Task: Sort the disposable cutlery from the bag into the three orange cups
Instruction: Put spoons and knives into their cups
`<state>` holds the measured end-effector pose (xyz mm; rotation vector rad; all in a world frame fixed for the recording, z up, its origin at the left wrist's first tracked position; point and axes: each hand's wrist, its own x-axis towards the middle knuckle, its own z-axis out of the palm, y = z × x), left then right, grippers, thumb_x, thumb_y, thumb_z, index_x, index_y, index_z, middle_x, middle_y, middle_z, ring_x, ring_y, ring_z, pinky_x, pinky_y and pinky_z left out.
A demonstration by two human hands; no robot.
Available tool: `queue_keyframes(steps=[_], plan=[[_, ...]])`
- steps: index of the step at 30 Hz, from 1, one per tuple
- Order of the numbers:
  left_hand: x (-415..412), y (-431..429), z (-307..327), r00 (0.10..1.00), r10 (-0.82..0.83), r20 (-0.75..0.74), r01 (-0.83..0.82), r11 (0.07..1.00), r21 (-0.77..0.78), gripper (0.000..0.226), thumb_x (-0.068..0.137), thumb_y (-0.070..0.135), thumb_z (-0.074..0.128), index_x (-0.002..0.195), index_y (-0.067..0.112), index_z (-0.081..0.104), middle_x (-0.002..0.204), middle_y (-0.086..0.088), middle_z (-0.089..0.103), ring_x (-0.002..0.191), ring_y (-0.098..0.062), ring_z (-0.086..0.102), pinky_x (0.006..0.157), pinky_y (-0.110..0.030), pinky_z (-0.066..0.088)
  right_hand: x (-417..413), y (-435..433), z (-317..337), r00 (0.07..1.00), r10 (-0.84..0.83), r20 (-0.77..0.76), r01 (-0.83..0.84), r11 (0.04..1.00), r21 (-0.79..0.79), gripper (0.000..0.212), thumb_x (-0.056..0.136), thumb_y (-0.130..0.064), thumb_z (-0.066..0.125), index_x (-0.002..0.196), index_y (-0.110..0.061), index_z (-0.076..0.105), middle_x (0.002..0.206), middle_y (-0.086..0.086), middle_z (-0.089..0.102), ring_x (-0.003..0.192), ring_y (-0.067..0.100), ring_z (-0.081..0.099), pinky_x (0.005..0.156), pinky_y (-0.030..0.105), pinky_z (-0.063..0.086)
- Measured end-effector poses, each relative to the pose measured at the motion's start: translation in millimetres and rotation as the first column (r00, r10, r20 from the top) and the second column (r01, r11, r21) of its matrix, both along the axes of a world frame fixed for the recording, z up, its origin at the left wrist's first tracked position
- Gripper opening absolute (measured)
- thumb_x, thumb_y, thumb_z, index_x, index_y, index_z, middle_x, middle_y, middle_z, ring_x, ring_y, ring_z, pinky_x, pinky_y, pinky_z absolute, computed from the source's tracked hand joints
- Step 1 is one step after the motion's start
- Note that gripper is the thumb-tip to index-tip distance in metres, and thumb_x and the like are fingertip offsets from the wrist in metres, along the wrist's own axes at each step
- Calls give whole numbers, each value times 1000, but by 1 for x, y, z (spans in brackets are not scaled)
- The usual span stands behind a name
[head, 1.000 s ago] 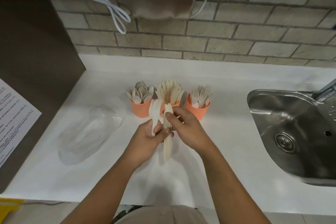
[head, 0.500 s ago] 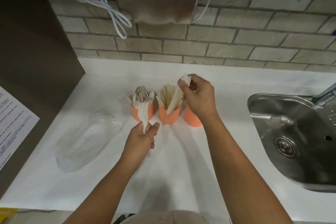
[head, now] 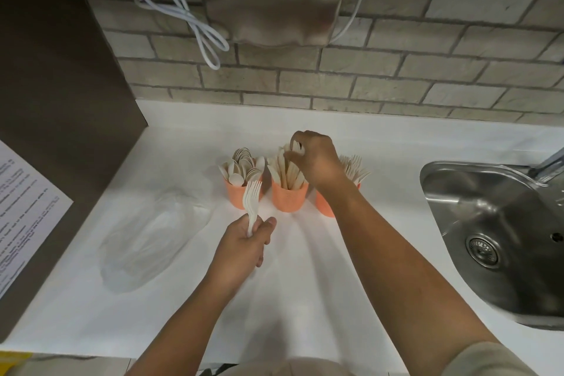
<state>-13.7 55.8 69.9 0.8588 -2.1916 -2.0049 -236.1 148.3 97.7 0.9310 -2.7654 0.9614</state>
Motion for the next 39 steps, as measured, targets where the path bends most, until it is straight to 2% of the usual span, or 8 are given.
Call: queue_keyframes(steps=[5,11,15,18,28,32,36,39], plan=[[2,-2,6,1000,6,-5,-6,996,86,35,100,35,65,81,16,42,74,-8,31,56,-17,23,51,-30,24,3,-11,-15,976,122,-180,-23,881,473,38,101,-41,57,118,-8,67,109,11,64,114,33,48,88,39,42],[3,-4,14,997,69,-19,-58,935,350,24,105,35,48,89,18,45,66,1,31,48,-12,20,44,-22,16,26,-5,-3,910,-74,-409,108,992,61,28,98,-32,58,113,-14,73,109,9,55,105,33,48,86,42,46],[4,-3,16,996,37,-82,-1,919,395,26,109,34,39,97,17,54,65,-2,35,45,-12,21,41,-19,17,60,5,19,999,-33,9,35,963,-267,25,99,-34,60,110,-18,75,100,-1,58,93,14,58,85,28,45],[5,2,18,990,-45,-133,91,927,365,30,110,39,41,101,18,60,65,-3,40,46,-14,22,44,-22,19,92,20,19,876,192,442,-42,945,-326,21,103,-37,59,107,-23,74,89,-12,64,79,4,61,77,20,45],[-2,24,9,983,-148,-109,169,963,208,35,108,42,47,104,17,71,75,-5,52,47,-13,30,44,-21,23,118,60,-11,640,334,692,146,831,-536,27,105,-18,58,107,6,70,63,6,56,59,17,45,55,26,38],[-8,34,17,954,-260,-148,275,957,92,33,111,33,43,101,18,71,75,0,62,52,-18,45,49,-27,39,112,76,0,707,310,635,80,858,-507,26,105,-18,59,94,3,70,68,13,59,62,21,51,57,29,45],[-44,34,23,890,-427,-157,372,881,-291,34,109,36,47,96,17,73,94,7,70,88,-8,65,89,-31,52,91,93,14,780,252,573,43,892,-450,27,104,-20,61,93,3,71,75,17,61,64,23,52,64,36,48],[-83,29,47,836,-530,-140,406,770,-493,40,100,36,60,68,12,59,74,-8,57,64,-8,50,66,-29,41,65,110,35,869,193,456,-7,925,-379,25,103,-22,62,97,-1,74,76,16,66,64,24,55,68,41,52]])
